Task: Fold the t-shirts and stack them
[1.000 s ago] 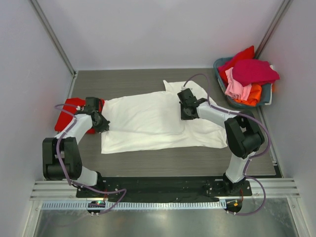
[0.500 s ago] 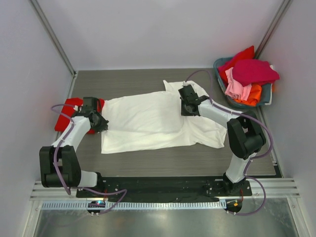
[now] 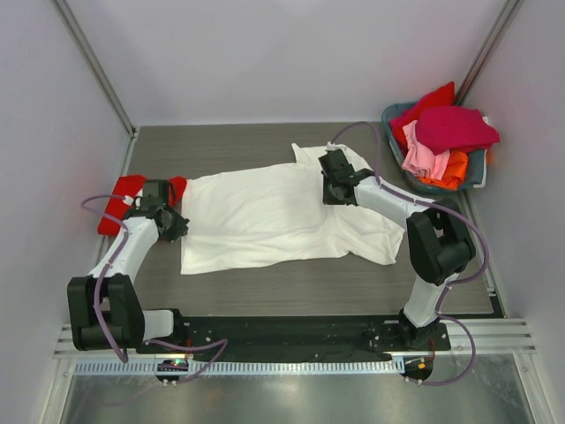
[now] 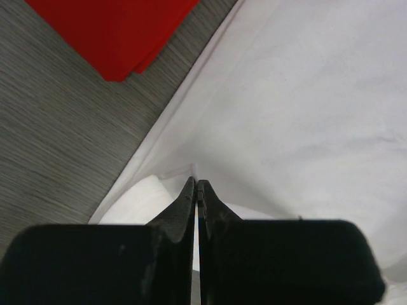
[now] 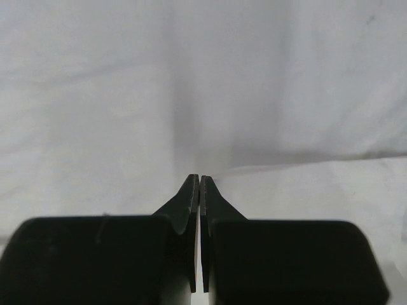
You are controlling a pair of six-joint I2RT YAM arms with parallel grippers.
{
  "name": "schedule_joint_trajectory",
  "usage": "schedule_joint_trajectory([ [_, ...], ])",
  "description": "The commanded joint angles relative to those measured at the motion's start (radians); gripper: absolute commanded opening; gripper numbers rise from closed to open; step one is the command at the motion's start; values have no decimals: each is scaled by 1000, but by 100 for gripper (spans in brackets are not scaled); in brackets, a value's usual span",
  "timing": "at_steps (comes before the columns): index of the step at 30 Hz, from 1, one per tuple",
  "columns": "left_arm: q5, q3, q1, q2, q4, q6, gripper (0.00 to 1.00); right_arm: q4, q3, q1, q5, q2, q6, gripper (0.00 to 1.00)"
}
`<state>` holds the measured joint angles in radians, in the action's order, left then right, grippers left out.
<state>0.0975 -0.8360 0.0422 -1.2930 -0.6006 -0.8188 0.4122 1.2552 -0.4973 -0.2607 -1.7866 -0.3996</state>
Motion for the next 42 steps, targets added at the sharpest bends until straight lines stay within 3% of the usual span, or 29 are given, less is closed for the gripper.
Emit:
schedule_joint_trajectory([
  [1,30,24,16,15,45,-29,0,-21,49,2,-11,9,-8,1],
  [5,5,49,16,-9,90,-36,0,-19,55,2,3,-5,-5,5],
  [7,-5,45,15,-34,102,-36,0,-18,65,2,34,-23,-1,13],
  [9,-19,35,15,-71,111,-37,0,-18,69,0,49,-34,7,27],
  [10,-21,32,15,-81,114,-37,0,-19,66,0,43,-33,7,49],
  [13,-25,25,15,-115,122,-36,3,-20,43,6,6,-1,5,61],
  [18,-33,12,15,-108,116,-29,23,-20,0,77,-14,67,7,58],
  [22,-21,0,-1,-65,101,-16,47,-12,-45,167,3,110,-19,53],
  [26,7,-61,-19,-29,44,10,63,-12,-63,239,-5,105,-13,52],
  [36,41,-218,-126,18,-63,37,68,-10,-37,315,-29,3,-12,52],
  [42,5,-255,-208,-9,-35,17,69,-9,-39,322,-46,-33,-13,52],
])
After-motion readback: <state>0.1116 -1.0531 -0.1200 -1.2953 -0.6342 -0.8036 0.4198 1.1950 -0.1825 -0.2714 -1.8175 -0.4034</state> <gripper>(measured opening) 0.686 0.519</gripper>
